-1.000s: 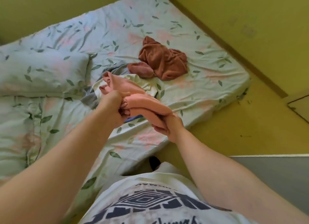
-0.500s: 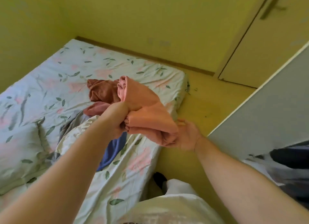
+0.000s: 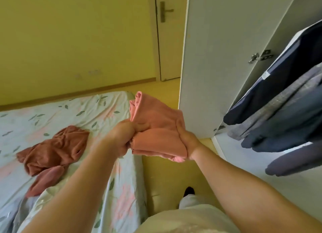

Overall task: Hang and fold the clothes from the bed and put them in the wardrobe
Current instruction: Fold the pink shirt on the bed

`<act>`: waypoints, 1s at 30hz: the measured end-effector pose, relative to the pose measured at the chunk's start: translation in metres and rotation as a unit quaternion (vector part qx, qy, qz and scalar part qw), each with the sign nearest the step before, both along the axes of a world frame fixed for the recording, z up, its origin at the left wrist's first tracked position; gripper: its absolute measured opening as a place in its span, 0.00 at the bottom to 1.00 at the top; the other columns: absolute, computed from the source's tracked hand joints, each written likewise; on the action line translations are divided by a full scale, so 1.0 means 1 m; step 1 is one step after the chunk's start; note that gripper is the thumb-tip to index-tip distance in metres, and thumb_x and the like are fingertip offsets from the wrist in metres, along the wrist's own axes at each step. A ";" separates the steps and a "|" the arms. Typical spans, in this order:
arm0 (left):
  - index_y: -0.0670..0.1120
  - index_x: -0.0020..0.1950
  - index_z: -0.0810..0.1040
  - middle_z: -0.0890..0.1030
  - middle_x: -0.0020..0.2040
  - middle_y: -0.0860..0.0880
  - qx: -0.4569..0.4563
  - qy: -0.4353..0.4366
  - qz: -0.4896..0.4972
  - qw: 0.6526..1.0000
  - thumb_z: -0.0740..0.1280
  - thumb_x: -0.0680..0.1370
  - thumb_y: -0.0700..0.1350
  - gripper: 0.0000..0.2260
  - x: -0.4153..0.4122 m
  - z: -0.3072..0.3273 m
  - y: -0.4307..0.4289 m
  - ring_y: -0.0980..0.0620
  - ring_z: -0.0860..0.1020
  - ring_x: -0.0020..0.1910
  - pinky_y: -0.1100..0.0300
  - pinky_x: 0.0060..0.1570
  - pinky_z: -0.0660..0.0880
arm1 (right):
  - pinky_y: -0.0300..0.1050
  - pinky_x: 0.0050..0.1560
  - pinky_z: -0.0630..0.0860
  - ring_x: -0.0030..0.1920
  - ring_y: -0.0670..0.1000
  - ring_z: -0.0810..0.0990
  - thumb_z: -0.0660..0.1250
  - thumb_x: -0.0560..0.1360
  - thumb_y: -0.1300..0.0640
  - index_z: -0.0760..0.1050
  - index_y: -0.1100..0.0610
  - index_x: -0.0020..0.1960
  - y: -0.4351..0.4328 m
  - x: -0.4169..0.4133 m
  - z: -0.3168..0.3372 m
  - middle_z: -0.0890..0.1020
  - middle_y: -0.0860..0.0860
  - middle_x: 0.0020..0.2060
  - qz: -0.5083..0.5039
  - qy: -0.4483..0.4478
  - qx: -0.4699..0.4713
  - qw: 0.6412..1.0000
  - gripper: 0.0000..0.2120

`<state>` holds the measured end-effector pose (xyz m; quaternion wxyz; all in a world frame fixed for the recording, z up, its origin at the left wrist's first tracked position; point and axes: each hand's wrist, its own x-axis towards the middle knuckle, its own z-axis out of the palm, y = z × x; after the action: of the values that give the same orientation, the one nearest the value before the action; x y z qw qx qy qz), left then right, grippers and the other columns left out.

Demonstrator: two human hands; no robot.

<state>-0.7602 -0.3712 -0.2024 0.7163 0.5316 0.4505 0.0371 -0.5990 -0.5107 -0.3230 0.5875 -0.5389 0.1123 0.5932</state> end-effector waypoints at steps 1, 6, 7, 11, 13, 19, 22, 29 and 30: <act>0.35 0.63 0.78 0.83 0.57 0.35 0.004 0.007 -0.012 1.000 0.74 0.75 0.38 0.18 0.014 -0.003 0.001 0.35 0.81 0.59 0.37 0.63 0.76 | 0.71 0.57 0.78 0.54 0.66 0.84 0.79 0.49 0.24 0.78 0.52 0.61 -0.004 0.016 0.002 0.85 0.59 0.55 -0.015 -0.061 -0.015 0.998 0.49; 0.39 0.63 0.80 0.84 0.57 0.38 0.028 0.040 -0.081 0.995 0.71 0.72 0.28 0.20 0.095 -0.016 0.006 0.34 0.81 0.59 0.38 0.62 0.77 | 0.46 0.41 0.80 0.44 0.52 0.85 0.66 0.60 0.19 0.80 0.50 0.51 -0.035 0.090 0.009 0.86 0.50 0.44 -0.064 -0.311 -0.097 0.943 0.38; 0.39 0.63 0.79 0.84 0.58 0.38 0.030 0.041 -0.095 0.994 0.71 0.72 0.28 0.20 0.113 -0.020 0.005 0.35 0.80 0.59 0.38 0.63 0.77 | 0.45 0.40 0.78 0.44 0.51 0.84 0.65 0.63 0.20 0.78 0.48 0.49 -0.042 0.104 0.007 0.85 0.49 0.44 -0.079 -0.336 -0.109 0.932 0.34; 0.41 0.60 0.82 0.86 0.54 0.42 -0.002 0.032 -0.094 0.995 0.79 0.69 0.54 0.25 0.187 -0.035 -0.012 0.40 0.83 0.55 0.44 0.60 0.79 | 0.46 0.42 0.76 0.44 0.48 0.82 0.63 0.67 0.21 0.77 0.48 0.51 -0.073 0.151 -0.005 0.83 0.47 0.45 -0.114 -0.406 -0.153 0.894 0.32; 0.44 0.58 0.83 0.87 0.53 0.43 -0.041 0.038 -0.085 0.995 0.75 0.71 0.65 0.27 0.223 -0.043 -0.023 0.41 0.84 0.55 0.45 0.62 0.78 | 0.45 0.41 0.75 0.44 0.47 0.81 0.61 0.66 0.19 0.77 0.48 0.52 -0.090 0.168 -0.006 0.83 0.45 0.44 -0.119 -0.428 -0.168 0.880 0.34; 0.51 0.55 0.82 0.85 0.52 0.48 0.073 0.004 -0.101 0.992 0.68 0.77 0.64 0.18 0.319 -0.064 -0.055 0.46 0.82 0.53 0.48 0.60 0.78 | 0.52 0.46 0.78 0.47 0.56 0.81 0.48 0.67 0.16 0.77 0.50 0.56 -0.138 0.217 0.011 0.82 0.50 0.46 -0.160 -0.443 -0.271 0.839 0.43; 0.52 0.53 0.81 0.84 0.45 0.53 0.182 -0.044 -0.129 0.974 0.64 0.80 0.64 0.17 0.362 -0.060 -0.071 0.50 0.81 0.48 0.55 0.48 0.76 | 0.57 0.57 0.77 0.51 0.60 0.79 0.48 0.74 0.23 0.77 0.55 0.58 -0.159 0.237 0.021 0.80 0.57 0.52 -0.206 -0.431 -0.314 0.820 0.40; 0.53 0.47 0.79 0.83 0.40 0.52 0.278 -0.179 -0.241 0.913 0.59 0.81 0.64 0.17 0.438 -0.022 -0.115 0.52 0.80 0.40 0.54 0.41 0.75 | 0.57 0.55 0.78 0.46 0.54 0.80 0.50 0.74 0.23 0.77 0.50 0.53 -0.205 0.252 0.059 0.82 0.51 0.46 -0.357 -0.432 -0.331 0.759 0.34; 0.53 0.47 0.79 0.82 0.40 0.53 0.274 -0.205 -0.258 0.904 0.60 0.82 0.62 0.15 0.448 -0.013 -0.122 0.52 0.79 0.41 0.54 0.42 0.74 | 0.57 0.56 0.78 0.46 0.53 0.80 0.49 0.73 0.22 0.77 0.49 0.52 -0.211 0.252 0.069 0.82 0.50 0.46 -0.381 -0.440 -0.332 0.742 0.34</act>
<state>-0.3125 -0.4933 -0.2151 0.6038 0.7849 0.1128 0.0811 -0.3474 -0.7215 -0.2538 0.5326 -0.8131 0.2277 -0.0578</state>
